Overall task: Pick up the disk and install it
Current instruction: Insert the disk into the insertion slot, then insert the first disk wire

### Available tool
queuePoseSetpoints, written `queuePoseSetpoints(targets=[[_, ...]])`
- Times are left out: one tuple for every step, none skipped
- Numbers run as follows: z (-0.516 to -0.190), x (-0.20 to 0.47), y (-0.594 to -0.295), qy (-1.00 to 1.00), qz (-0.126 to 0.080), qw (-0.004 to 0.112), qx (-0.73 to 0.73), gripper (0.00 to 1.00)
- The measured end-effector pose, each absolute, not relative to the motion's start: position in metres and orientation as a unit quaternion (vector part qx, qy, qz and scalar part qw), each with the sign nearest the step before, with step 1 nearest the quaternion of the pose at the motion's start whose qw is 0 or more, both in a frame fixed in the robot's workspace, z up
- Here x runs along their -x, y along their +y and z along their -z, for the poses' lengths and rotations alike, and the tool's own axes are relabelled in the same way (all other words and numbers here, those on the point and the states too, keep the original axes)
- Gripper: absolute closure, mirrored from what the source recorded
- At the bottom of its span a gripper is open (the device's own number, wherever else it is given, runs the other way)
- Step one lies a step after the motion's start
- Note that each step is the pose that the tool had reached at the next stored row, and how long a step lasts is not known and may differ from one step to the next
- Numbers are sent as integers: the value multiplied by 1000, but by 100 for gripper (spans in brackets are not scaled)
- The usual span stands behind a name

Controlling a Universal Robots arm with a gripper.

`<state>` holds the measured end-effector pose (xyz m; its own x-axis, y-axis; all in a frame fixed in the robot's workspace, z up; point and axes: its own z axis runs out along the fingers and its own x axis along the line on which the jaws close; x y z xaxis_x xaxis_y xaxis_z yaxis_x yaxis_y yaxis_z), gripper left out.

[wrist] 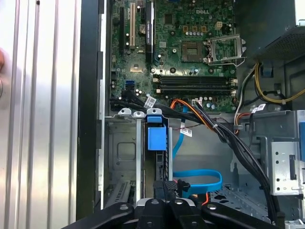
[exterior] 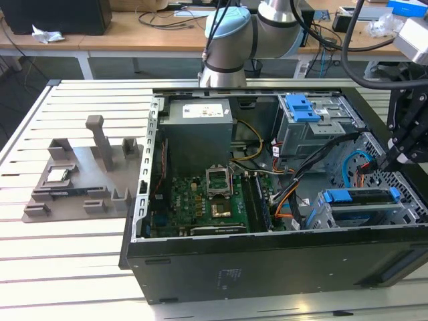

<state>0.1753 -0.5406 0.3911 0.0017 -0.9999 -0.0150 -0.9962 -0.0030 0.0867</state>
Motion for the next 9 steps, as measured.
queuePoseSetpoints(targets=[[-391, -175, -541, -706, 36, 25, -707, 89], [-391, -175, -541, -706, 36, 25, -707, 89], [-391, -175, -541, -706, 36, 25, -707, 89], [-391, -175, -541, -706, 36, 25, -707, 89], [-391, -175, -541, -706, 36, 25, -707, 89], [-391, -175, -541, -706, 36, 25, -707, 89], [-391, -175, -541, -706, 36, 25, -707, 89], [-391, -175, -541, -706, 36, 25, -707, 89], [-391, -175, -541, -706, 36, 25, -707, 89]])
